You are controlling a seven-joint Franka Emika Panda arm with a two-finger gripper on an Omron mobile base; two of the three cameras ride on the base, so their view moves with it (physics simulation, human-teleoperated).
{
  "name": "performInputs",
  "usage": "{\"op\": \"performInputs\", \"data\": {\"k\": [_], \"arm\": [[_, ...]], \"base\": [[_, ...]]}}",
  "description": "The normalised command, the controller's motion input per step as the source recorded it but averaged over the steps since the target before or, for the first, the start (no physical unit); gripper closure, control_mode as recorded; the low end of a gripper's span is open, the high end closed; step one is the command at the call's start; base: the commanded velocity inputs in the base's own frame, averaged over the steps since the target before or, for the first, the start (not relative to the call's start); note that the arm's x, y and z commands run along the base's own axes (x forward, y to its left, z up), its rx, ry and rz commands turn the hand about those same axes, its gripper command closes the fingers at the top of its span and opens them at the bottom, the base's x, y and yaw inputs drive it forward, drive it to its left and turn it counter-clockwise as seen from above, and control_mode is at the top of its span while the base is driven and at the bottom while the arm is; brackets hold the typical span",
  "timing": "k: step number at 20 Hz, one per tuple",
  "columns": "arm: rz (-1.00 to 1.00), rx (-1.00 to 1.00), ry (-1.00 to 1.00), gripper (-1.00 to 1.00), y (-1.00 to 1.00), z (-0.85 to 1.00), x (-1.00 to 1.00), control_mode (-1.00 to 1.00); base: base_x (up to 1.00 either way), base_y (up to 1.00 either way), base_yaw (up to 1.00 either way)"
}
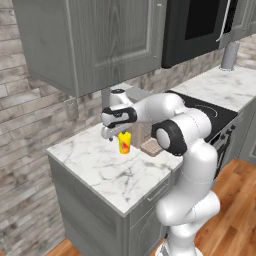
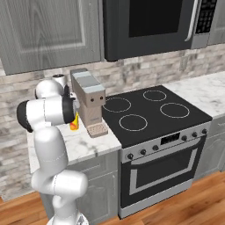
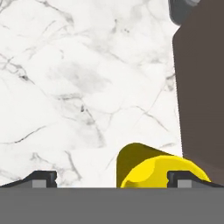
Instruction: Pick the cup and bowl from the counter and place them on the counter next to the sink.
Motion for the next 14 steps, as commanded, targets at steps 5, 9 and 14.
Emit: {"op": "performInputs", "data": {"k": [5, 9, 14], "arm": [[0.00, 0.00, 0.04, -1.00, 0.00, -0.07, 0.00, -1.00], [0.00, 0.00, 0.02, -1.00, 0.00, -0.09, 0.00, -1.00], [0.00, 0.00, 0.04, -1.00, 0.00, -0.21, 0.00, -1.00]], "base": [[0.00, 0.00, 0.00], [0.00, 0.00, 0.00], [0.00, 0.00, 0.00]]}}
